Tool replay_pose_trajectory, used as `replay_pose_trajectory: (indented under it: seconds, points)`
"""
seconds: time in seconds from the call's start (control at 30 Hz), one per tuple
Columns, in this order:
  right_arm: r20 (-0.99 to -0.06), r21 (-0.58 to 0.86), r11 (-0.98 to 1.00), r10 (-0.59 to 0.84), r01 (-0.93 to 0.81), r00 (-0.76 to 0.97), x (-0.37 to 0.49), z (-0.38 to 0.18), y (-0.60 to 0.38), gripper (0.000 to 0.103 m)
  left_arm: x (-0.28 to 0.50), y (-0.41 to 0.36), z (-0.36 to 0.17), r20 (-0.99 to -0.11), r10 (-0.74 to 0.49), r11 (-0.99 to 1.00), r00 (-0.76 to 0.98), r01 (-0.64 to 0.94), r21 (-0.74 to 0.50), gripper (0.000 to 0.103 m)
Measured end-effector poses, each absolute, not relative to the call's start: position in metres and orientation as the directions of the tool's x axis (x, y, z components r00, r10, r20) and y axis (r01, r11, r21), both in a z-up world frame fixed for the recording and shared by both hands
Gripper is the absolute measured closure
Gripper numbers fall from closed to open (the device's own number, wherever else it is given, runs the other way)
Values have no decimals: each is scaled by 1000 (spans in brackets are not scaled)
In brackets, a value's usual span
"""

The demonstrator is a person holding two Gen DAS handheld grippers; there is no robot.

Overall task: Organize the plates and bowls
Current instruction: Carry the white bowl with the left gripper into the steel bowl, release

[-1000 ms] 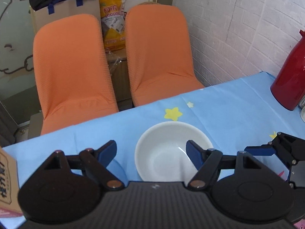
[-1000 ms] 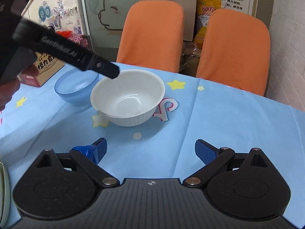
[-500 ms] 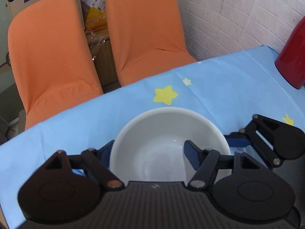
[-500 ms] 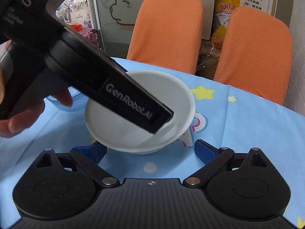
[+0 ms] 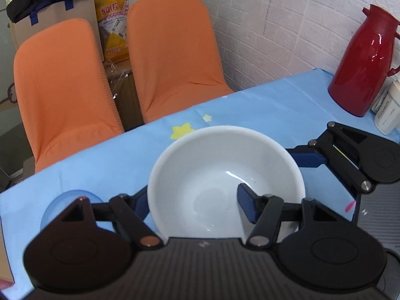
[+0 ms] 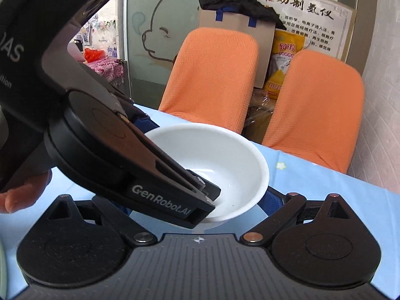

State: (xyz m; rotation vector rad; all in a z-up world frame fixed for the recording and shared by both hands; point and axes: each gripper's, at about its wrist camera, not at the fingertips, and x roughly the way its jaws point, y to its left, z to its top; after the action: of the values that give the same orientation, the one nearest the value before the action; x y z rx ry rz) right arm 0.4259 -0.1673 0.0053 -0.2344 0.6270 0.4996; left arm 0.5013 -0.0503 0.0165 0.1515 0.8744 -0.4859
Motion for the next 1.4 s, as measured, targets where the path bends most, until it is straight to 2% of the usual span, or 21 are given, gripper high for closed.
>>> replay_pose_trajectory:
  seconds: [0.3,0.67,0.93,0.97,1.13,1.4]
  points:
    - [-596,-124,864,328,-487,733,329,28,-182,18,394,-72,40,-740,-391,861,548,502,-83,40]
    - [-624,-100,886,297,-452,722,225,13,-196,17,290,-102,7,-774,-409,817,483,572,-75,40]
    - [-653,-82,883,303,-462,694,216,-10,-194,17,278,-105,-18,-803,-370,823,467,566,-50,40]
    - [-663,-82,879,304,-470,684,215,-12,-194,17,278,-103,-18,-803,-370,825,467,563,-53,37]
    - [-697,-68,882,293,-467,655,204,-14,-202,17,280,-93,-6,-786,-392,831,478,551,-80,29]
    - [-686,-45,912,269,-408,676,169,1,-239,17,280,-64,25,-738,-416,851,532,513,-110,29]
